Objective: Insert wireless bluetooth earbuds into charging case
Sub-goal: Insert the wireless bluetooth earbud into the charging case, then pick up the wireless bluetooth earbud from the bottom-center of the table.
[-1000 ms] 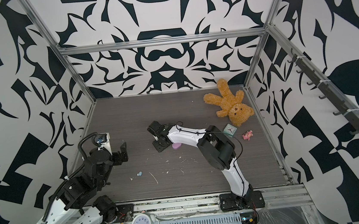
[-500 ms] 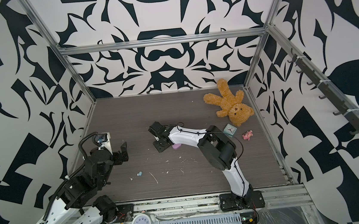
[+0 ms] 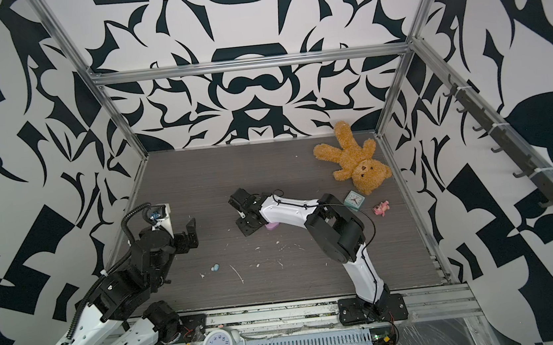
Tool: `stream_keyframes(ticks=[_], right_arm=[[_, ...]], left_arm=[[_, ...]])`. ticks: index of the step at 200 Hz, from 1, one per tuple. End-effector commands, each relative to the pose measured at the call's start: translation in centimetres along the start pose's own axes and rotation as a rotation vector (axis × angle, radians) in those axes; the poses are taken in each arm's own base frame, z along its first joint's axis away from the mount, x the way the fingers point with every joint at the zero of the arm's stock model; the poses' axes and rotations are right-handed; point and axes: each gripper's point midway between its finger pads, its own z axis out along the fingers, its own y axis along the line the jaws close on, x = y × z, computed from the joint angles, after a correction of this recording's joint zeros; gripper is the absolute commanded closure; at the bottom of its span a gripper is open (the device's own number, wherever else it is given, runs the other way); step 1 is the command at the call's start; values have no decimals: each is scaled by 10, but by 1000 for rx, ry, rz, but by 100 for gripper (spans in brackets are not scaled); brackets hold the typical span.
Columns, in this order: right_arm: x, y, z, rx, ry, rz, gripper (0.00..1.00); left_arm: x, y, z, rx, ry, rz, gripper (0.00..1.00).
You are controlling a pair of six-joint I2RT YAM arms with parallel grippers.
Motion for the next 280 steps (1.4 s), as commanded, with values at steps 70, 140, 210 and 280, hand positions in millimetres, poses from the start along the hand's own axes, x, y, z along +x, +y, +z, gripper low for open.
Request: stream_keyframes(ticks=[70,140,210,280], right_arm=[[-7,-2,-29,6,-32,16,64],[-16,18,-72,-75,-133,86,41],[9,89,-73,-209,-125,195,33],[33,130,-31,-218,22,376,46]], left_arm=[[2,1,1,1,-3,-8,1],[0,3,-1,-6,-13,-14,1],[-4,7,-5,-12,-30,-25,1],[-8,12,-10,-21,-43,-36,1]])
